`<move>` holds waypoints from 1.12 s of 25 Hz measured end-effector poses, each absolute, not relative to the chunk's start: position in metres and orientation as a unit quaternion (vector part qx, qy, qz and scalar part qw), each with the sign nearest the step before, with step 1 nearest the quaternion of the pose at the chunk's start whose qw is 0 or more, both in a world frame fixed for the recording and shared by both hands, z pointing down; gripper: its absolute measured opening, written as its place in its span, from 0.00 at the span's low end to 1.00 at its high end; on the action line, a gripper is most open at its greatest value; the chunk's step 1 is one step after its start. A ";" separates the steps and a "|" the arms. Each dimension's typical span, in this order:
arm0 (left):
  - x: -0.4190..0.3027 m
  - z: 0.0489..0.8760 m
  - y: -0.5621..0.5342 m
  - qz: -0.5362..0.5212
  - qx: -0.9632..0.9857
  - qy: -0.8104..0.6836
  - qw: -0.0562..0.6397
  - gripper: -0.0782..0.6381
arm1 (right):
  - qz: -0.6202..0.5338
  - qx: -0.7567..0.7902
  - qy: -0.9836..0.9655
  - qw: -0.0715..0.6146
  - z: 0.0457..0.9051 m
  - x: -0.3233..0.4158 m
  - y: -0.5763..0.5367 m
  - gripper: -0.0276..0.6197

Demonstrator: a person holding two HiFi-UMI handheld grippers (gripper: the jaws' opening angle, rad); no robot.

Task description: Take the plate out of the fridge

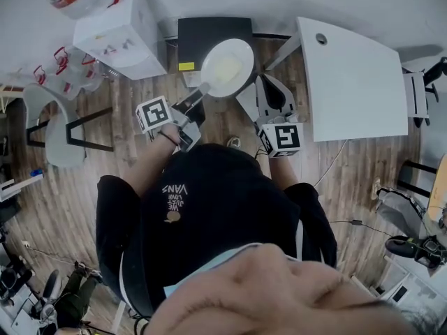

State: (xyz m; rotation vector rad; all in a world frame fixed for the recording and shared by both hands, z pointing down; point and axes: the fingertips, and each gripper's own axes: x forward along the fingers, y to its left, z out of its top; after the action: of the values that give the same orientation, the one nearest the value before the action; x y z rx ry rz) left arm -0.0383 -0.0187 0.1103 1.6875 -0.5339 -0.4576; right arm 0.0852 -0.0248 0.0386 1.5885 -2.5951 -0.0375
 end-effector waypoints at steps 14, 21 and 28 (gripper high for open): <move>-0.056 0.116 -0.022 -0.208 0.724 -0.246 0.610 0.15 | 0.004 0.517 -0.854 0.062 0.056 0.078 -0.030 0.06; -0.057 0.116 -0.023 -0.203 0.725 -0.247 0.610 0.15 | -0.003 0.519 -0.851 0.080 0.057 0.077 -0.028 0.06; -0.056 0.116 -0.018 -0.204 0.728 -0.243 0.608 0.15 | -0.001 0.518 -0.852 0.082 0.057 0.073 -0.021 0.06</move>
State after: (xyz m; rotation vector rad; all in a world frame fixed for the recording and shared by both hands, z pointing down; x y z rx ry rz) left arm -0.0564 -0.0179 0.1157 1.6820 -0.5612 -0.4704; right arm 0.0733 -0.0207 0.0567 1.5465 -2.5437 -0.0026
